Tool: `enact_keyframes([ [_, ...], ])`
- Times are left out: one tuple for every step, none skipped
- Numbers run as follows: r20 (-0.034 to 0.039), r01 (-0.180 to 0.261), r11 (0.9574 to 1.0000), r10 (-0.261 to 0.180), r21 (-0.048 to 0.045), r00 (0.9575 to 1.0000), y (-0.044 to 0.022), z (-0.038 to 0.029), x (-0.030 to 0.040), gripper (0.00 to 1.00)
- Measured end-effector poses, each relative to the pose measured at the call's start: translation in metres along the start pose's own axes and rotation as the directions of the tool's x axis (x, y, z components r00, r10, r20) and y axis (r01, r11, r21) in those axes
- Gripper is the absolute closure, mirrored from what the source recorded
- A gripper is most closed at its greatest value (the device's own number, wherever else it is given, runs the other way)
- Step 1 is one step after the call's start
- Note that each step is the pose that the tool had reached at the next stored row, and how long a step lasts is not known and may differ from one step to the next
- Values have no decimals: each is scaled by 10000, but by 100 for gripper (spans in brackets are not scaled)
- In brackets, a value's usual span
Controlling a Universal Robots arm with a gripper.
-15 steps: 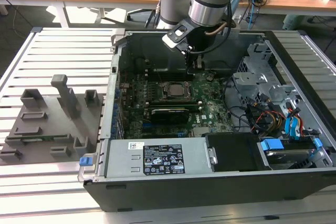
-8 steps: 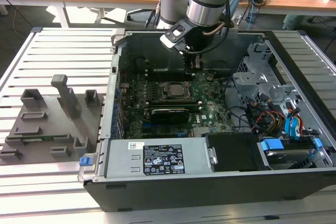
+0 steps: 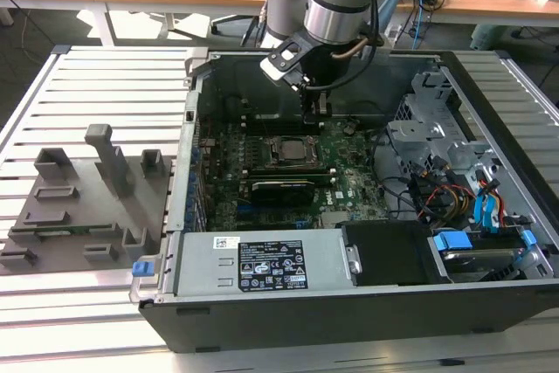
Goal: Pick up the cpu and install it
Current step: 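Close the cpu cover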
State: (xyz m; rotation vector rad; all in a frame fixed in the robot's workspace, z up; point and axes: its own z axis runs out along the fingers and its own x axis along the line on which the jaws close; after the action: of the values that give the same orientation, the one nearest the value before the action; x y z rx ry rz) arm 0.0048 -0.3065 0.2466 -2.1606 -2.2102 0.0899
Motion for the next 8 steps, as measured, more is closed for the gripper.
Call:
enact_keyframes([
  [0,0,10000,0,0,10000,-10,3,0,89],
  [1,0,10000,0,0,10000,-24,8,0,89],
  [2,0,10000,0,0,10000,-36,11,0,89],
  [0,0,10000,0,0,10000,-45,15,1,89],
  [0,0,10000,0,0,10000,-53,17,1,89],
  [0,1,10000,-1,0,10000,-63,19,1,89],
  [0,1,10000,-1,0,10000,-73,22,1,89],
  [1,0,10000,0,0,10000,-87,26,2,89],
])
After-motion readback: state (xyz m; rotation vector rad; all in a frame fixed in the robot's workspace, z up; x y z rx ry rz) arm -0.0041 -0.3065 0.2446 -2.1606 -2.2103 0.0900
